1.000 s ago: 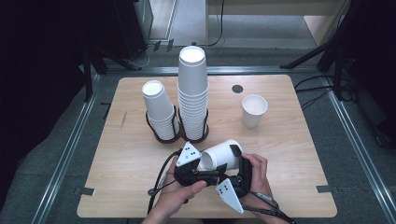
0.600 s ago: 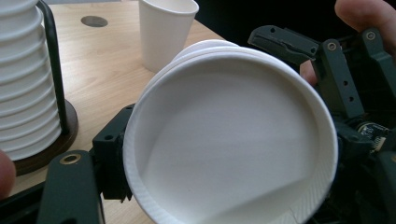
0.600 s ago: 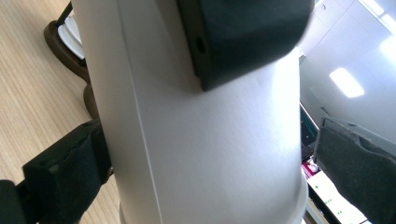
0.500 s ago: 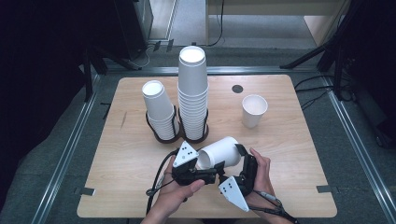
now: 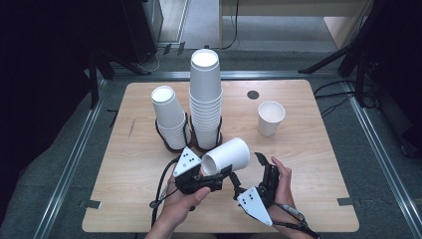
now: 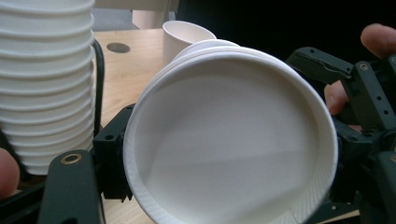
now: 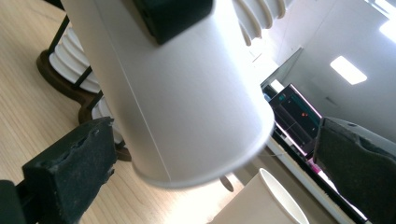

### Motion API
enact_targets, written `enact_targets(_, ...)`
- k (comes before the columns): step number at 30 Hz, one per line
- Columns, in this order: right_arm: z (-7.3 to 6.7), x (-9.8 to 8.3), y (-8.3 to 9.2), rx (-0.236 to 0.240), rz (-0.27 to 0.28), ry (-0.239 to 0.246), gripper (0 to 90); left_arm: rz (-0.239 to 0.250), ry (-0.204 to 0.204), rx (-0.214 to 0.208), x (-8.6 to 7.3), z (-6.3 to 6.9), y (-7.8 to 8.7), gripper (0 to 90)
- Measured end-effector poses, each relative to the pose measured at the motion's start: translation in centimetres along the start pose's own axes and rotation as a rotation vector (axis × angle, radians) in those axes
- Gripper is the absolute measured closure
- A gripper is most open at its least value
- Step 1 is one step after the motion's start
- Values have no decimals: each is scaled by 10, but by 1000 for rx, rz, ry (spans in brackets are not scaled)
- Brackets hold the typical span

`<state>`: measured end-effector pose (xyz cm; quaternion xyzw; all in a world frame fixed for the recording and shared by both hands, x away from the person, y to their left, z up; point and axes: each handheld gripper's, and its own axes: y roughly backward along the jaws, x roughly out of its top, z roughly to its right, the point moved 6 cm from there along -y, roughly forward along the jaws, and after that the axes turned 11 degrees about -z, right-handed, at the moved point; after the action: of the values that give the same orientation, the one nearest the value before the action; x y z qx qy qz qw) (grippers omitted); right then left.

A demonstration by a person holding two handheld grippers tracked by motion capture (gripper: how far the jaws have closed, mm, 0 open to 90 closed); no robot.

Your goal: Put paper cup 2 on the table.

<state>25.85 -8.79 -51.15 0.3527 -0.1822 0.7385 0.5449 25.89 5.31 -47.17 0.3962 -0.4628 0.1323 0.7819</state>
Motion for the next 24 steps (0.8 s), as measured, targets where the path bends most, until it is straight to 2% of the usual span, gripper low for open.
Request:
enact_targets(5, 3, 2, 5, 21, -4, -67, 0, 37, 2, 15, 4, -4, 4, 229)
enact_targets(8, 9, 5, 8, 35, -1, -132, 0, 45, 11, 23, 4, -5, 4, 229)
enact_targets(10, 12, 7, 10, 45, 3, -170, 0, 49, 1, 35, 4, -7, 4, 229)
enact_targets(14, 17, 10, 12, 79, 1, -295, 0, 65, 5, 45, 5, -9, 6, 229)
enact_targets(17, 22, 12, 14, 81, 4, -346, 0, 84, 4, 47, 6, -9, 8, 229)
enact_targets(24, 30, 17, 19, 118, 5, -494, 0, 121, -14, 60, 9, -8, 9, 228)
